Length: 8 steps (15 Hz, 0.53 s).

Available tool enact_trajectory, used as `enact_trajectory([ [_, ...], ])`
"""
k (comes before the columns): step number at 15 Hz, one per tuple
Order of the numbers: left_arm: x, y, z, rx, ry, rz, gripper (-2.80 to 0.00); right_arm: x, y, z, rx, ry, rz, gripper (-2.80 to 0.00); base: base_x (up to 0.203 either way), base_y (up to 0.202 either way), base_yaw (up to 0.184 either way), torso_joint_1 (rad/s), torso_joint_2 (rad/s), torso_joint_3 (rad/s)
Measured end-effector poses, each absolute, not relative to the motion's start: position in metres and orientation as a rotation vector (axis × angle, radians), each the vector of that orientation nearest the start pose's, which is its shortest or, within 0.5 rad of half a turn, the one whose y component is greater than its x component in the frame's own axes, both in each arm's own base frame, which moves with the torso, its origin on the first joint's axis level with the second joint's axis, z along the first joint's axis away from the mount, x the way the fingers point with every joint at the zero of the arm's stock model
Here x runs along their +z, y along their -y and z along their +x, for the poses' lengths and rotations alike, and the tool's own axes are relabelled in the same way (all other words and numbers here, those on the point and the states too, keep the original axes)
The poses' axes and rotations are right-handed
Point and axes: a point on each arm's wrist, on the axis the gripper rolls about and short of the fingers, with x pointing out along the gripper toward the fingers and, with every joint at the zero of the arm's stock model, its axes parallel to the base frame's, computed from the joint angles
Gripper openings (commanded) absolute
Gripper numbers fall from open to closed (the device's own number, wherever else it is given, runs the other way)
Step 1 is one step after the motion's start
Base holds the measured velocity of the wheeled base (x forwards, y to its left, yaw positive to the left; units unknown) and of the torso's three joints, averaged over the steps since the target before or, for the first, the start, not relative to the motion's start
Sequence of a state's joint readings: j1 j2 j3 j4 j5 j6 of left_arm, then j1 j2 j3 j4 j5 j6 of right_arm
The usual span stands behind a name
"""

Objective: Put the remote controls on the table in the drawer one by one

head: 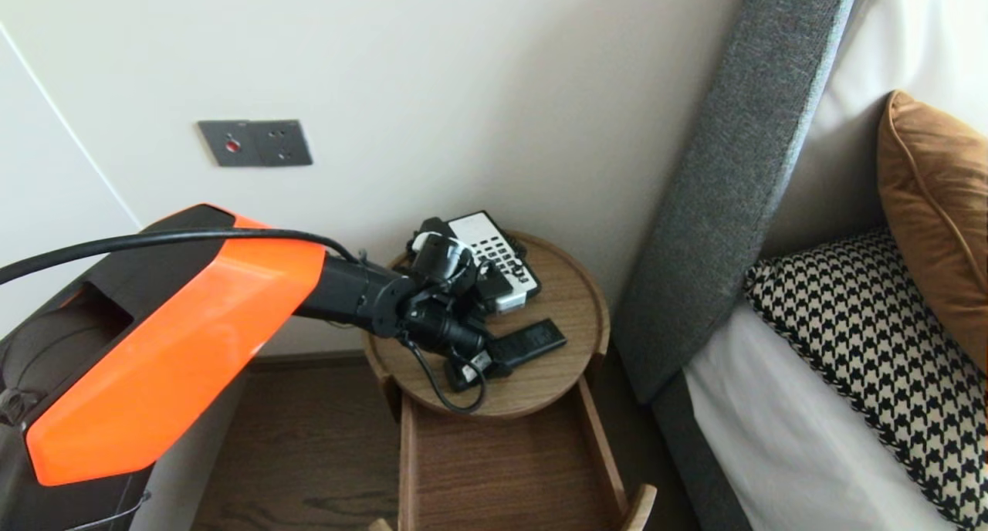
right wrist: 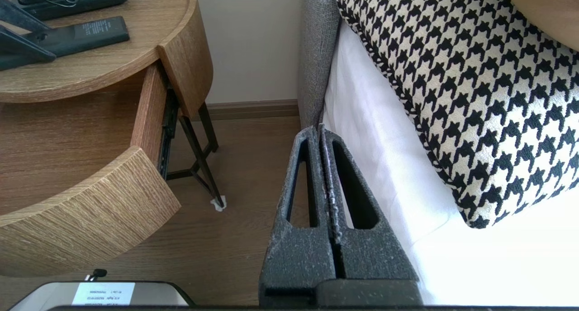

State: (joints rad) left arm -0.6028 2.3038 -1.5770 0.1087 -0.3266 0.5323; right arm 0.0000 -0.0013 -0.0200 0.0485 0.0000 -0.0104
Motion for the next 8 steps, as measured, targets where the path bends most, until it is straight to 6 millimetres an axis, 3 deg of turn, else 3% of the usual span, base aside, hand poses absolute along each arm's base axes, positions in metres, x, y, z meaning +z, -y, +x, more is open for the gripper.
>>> enact_trajectory([
  [8,0.0948,0.261,0.3607,-1.093,-0.604,0.58,-2.8,0.076,0.0,-0.0245,0.0,-0.027,-0.01,-2.8,0.0,0.0,0.0,0.0,0.0,0.0],
])
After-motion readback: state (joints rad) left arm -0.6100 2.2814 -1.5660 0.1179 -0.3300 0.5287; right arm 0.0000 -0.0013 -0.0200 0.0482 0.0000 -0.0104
